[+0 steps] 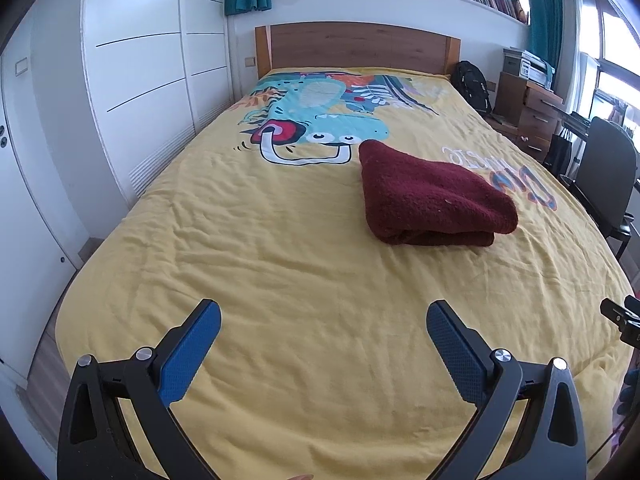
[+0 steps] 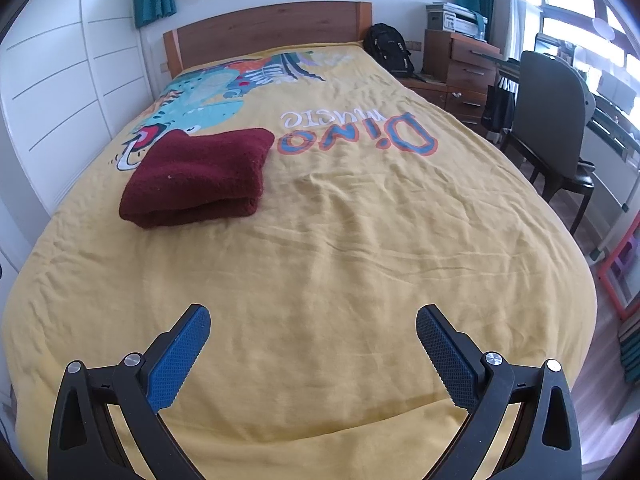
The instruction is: Fold small clothes
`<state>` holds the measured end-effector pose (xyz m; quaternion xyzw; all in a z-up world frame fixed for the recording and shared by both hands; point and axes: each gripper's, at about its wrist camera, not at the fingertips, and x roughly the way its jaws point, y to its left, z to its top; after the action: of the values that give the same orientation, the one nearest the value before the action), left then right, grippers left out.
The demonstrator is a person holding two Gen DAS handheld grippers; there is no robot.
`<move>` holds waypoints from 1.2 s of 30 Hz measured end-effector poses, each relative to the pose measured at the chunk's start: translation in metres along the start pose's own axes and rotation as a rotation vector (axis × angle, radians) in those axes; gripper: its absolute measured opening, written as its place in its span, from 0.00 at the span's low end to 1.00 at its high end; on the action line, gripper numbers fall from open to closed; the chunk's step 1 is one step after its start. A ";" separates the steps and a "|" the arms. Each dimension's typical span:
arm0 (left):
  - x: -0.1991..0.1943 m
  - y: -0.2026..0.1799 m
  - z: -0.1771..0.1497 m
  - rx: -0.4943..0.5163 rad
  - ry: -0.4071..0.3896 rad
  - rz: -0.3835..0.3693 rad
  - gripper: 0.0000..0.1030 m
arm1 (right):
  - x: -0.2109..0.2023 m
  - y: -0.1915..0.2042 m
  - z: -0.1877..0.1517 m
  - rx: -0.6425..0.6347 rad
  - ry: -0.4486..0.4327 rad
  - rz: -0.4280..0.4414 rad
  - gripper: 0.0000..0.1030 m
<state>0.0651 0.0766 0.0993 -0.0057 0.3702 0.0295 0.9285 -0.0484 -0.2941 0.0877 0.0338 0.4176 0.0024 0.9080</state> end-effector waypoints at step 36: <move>0.006 -0.006 -0.006 0.016 0.017 -0.039 0.99 | 0.006 -0.012 -0.008 0.014 0.005 -0.011 1.00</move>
<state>0.0662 0.0707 0.0907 -0.0057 0.3779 0.0083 0.9258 -0.0509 -0.3054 0.0776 0.0379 0.4201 -0.0054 0.9067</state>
